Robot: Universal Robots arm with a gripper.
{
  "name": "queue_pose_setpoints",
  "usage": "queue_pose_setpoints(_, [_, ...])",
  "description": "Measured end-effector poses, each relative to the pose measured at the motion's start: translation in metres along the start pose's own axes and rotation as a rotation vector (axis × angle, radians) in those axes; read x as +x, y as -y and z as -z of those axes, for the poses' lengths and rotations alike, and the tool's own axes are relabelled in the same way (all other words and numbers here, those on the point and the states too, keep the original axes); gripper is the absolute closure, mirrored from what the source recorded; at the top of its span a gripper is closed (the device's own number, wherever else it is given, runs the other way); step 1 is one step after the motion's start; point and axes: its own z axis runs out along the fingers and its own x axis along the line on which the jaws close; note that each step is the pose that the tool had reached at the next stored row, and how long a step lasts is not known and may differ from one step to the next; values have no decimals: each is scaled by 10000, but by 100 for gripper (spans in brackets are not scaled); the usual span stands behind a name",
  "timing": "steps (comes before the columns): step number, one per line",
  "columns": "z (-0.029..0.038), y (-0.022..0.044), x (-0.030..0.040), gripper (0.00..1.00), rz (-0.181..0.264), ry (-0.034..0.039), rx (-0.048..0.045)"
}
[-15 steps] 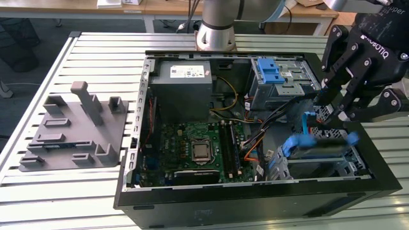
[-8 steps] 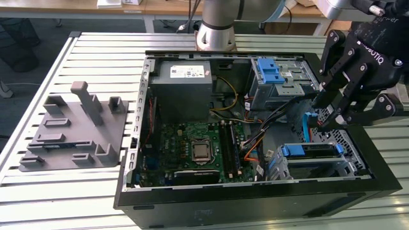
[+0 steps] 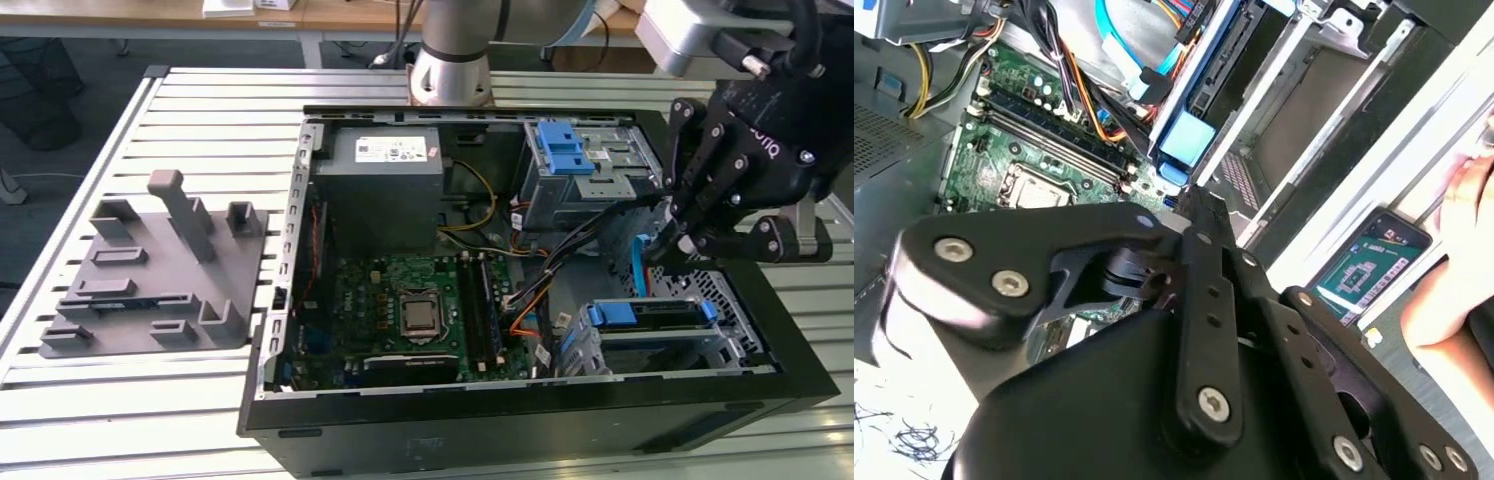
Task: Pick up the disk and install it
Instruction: 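Insert the disk into the insertion slot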
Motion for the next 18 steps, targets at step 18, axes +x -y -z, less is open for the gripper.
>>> queue_pose_setpoints(18, [-79, 1, 1, 89, 0, 4, 1])
